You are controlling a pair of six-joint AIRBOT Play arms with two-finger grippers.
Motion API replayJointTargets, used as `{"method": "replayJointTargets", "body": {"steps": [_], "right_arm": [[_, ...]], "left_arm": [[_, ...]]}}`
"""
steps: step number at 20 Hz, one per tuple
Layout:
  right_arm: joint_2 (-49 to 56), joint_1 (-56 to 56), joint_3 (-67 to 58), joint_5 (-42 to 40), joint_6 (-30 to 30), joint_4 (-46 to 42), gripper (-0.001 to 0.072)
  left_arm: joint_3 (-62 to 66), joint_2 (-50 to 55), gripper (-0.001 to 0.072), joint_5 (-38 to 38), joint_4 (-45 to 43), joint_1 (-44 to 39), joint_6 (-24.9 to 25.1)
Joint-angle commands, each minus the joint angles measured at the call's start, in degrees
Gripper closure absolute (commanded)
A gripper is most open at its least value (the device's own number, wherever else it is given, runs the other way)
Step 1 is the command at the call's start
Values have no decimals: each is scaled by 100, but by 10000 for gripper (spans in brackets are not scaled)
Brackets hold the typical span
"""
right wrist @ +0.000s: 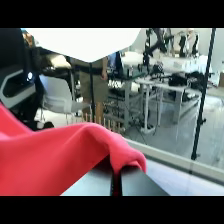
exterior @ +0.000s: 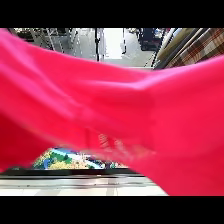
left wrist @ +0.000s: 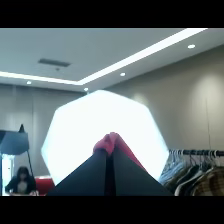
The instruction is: Fold the clothes and pants, and hang the long-sleeved shirts on hangers.
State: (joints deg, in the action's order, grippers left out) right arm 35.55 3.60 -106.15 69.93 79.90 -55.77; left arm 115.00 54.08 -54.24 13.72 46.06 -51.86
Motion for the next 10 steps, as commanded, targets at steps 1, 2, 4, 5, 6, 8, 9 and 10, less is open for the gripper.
{"method": "replayJointTargets", "body": {"steps": [1, 2, 4, 5, 6, 8, 9, 10], "right_arm": [[695, -2, 461, 9, 61, -280, 689], [1054, -2, 802, -31, 57, -280, 689], [1812, 0, 1469, -227, 13, -321, 689], [2249, 0, 1805, -450, 9, -372, 689], [2664, 0, 2083, -754, 9, -461, 689], [3591, 0, 2463, -1558, 0, -470, 689], [4098, 2, 2533, -1989, -2, -463, 689], [4610, 2, 2533, -2413, 0, -398, 689]], "left_arm": [[76, 992, 699, -472, -1480, -1231, 26], [76, 1484, 699, -474, -2293, -1950, 22], [76, 2559, 698, -474, -3397, -2929, -9], [76, 3143, 698, -463, -3637, -3235, -17], [76, 3679, 698, -450, -3759, -3375, -20], [76, 4719, 699, -341, -3775, -3427, -111], [76, 5167, 699, -225, -3775, -3390, -264], [79, 5501, 699, -111, -3773, -3342, -378]]}}
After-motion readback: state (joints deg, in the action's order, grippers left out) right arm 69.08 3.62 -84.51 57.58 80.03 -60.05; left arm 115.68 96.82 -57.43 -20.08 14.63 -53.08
